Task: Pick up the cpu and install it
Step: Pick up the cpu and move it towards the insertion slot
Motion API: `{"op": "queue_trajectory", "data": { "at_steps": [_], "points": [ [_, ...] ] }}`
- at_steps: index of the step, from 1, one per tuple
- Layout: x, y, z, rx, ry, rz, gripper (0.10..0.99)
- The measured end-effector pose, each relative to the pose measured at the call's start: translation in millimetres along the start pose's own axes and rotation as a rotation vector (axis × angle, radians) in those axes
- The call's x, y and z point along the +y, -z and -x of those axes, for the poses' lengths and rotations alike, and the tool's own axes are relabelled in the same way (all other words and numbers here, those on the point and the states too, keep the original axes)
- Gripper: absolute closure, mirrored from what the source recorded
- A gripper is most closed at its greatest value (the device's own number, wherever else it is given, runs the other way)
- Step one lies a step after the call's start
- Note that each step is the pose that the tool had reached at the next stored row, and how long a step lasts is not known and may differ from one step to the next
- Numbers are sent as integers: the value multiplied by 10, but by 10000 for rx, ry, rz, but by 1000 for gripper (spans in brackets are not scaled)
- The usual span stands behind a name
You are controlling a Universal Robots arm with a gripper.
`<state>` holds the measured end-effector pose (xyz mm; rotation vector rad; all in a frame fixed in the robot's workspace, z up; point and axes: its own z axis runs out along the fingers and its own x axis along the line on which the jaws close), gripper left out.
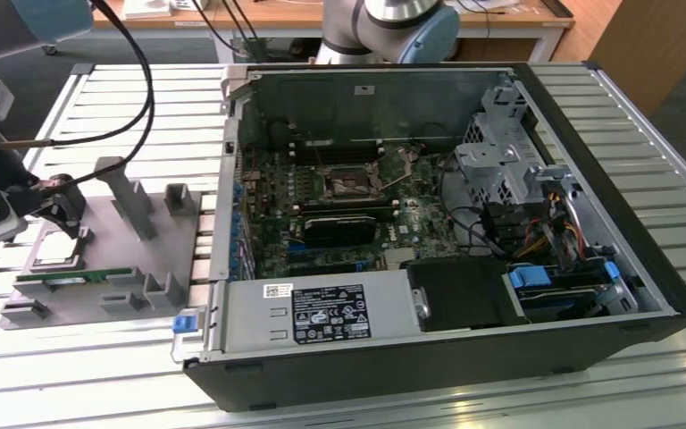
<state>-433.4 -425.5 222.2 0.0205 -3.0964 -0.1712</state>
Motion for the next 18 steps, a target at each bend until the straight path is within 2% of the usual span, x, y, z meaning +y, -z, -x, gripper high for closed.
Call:
{"op": "queue_trajectory", "data": {
  "at_steps": [4, 5, 18],
  "points": [
    [3, -55, -13, -3, -8, 0, 341],
    [2, -68, -21, -3, -8, 0, 408],
    [29, -264, -52, -15, -80, 1, 408]
  ]
}}
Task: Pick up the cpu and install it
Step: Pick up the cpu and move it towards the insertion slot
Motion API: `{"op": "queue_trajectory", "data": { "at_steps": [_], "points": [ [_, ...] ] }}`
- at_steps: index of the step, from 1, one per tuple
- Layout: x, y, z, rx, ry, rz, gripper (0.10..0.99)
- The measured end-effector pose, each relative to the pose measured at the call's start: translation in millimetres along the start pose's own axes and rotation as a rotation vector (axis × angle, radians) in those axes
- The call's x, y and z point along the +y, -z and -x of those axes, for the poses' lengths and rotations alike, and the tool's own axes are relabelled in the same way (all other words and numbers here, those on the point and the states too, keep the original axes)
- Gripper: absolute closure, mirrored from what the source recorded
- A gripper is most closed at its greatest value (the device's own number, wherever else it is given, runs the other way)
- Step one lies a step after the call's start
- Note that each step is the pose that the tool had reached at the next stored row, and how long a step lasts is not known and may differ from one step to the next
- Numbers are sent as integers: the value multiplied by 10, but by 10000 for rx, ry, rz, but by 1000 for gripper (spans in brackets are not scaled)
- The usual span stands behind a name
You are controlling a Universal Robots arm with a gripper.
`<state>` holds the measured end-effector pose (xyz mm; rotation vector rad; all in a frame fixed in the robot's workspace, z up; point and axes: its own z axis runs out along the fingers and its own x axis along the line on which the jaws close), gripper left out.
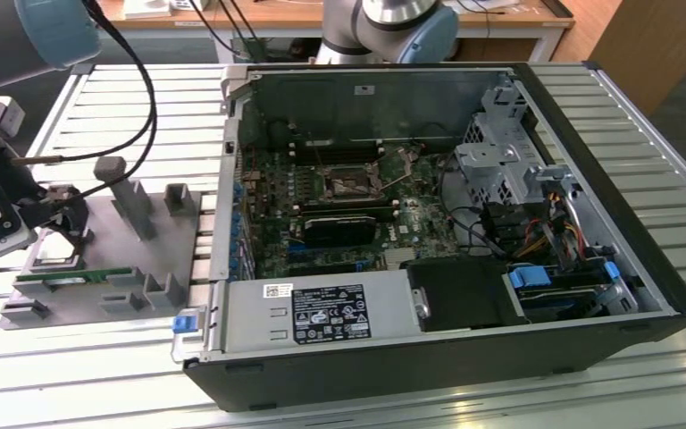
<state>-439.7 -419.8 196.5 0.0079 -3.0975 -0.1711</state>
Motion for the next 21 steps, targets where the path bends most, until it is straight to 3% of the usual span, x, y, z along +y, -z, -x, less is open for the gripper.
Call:
{"op": "queue_trajectory", "data": {
  "at_steps": [5, 21],
  "points": [
    [9, -68, -9, -8, -64, 3, 408],
    [5, -113, -10, -6, -77, 1, 408]
  ]
}}
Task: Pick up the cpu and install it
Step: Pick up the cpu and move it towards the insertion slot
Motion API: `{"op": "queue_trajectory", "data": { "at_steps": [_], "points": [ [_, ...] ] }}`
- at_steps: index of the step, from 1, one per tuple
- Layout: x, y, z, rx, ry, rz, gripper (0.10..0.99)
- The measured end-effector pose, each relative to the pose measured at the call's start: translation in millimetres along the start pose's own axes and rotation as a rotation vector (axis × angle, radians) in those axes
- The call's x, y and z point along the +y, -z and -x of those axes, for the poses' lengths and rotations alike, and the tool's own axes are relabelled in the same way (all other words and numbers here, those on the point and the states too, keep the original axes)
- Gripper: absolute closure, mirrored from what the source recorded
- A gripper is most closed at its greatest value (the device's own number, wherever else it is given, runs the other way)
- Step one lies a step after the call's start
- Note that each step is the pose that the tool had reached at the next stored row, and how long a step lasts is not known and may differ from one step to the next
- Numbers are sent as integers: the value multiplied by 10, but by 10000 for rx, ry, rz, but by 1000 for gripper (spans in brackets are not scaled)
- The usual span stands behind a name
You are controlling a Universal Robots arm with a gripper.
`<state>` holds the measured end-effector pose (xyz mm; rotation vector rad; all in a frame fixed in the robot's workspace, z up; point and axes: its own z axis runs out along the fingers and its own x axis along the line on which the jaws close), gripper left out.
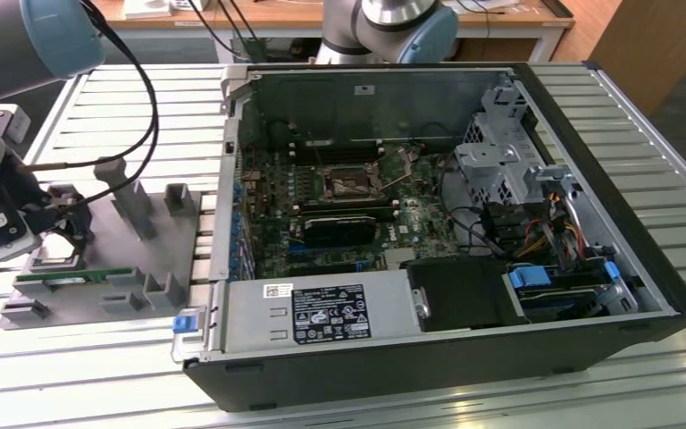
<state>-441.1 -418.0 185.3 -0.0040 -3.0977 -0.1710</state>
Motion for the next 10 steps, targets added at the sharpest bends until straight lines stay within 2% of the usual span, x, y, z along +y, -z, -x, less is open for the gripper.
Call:
{"op": "queue_trajectory", "data": {
  "at_steps": [3, 4, 7, 9, 10],
  "points": [
    [0, -6, 1, -3, -3, 2, 424],
    [0, -8, 1, -3, -4, 2, 494],
    [1, -12, 5, -4, -6, 3, 494],
    [0, -11, 16, -1, -5, 1, 553],
    [1, -11, 30, -2, -4, 1, 553]
  ]
}}
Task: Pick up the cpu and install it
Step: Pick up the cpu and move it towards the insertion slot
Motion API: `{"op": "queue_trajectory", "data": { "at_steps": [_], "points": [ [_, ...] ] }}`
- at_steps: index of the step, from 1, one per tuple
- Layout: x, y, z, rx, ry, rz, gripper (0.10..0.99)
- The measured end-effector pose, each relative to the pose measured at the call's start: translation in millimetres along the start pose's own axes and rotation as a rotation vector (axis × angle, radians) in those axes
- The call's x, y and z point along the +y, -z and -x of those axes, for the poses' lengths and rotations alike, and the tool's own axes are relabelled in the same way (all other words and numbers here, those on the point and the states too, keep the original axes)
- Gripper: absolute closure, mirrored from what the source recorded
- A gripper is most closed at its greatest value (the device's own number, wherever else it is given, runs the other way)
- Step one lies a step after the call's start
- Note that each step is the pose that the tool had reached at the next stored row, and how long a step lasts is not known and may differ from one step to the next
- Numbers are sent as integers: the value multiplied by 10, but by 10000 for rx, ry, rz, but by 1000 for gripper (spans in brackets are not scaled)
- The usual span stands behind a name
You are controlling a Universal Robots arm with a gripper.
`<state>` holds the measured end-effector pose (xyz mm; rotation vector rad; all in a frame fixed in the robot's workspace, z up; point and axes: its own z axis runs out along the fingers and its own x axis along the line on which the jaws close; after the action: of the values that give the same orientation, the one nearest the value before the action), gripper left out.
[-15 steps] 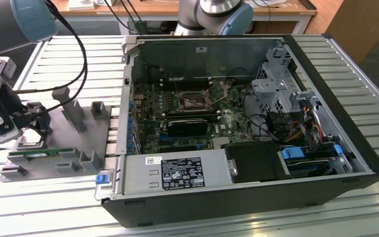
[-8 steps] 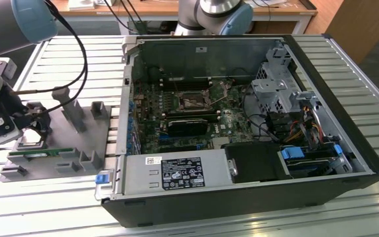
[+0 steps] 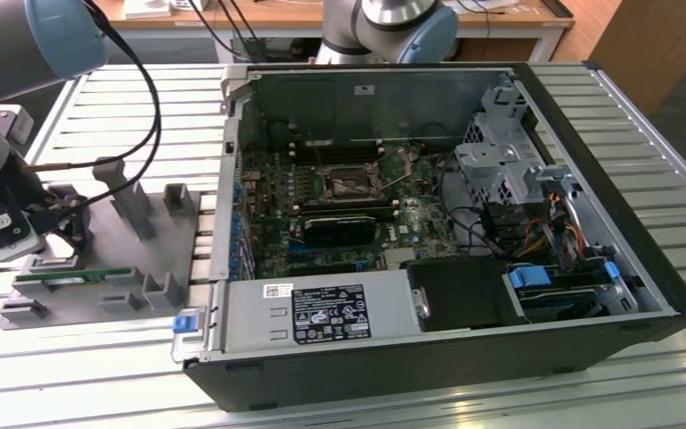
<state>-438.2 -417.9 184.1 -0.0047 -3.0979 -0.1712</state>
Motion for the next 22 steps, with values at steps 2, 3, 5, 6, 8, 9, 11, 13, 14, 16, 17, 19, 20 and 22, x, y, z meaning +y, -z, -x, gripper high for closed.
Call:
{"op": "queue_trajectory", "data": {
  "at_steps": [2, 3, 5, 6, 8, 9, 11, 13, 14, 16, 17, 19, 20, 22],
  "points": [
    [0, -1, 2, -1, -1, -1, 553],
    [0, 0, 2, -1, -2, -4, 553],
    [0, 0, 3, -1, -1, -8, 553],
    [0, 0, 3, 0, -1, -10, 553],
    [0, 0, 3, -1, -1, -11, 553],
    [1, 2, 3, 0, 0, -13, 553],
    [1, 1, 4, -4, 1, -11, 541],
    [2, 2, 3, -2, -1, -14, 478],
    [3, 4, 3, 1, -1, -16, 478],
    [6, 8, 2, -8, 0, -25, 478],
    [6, 8, 0, -24, 1, -27, 478],
    [6, 7, -8, -67, 5, -32, 478],
    [6, 8, -12, -85, 7, -39, 478],
    [6, 8, -12, -98, 10, -52, 478]
  ]
}}
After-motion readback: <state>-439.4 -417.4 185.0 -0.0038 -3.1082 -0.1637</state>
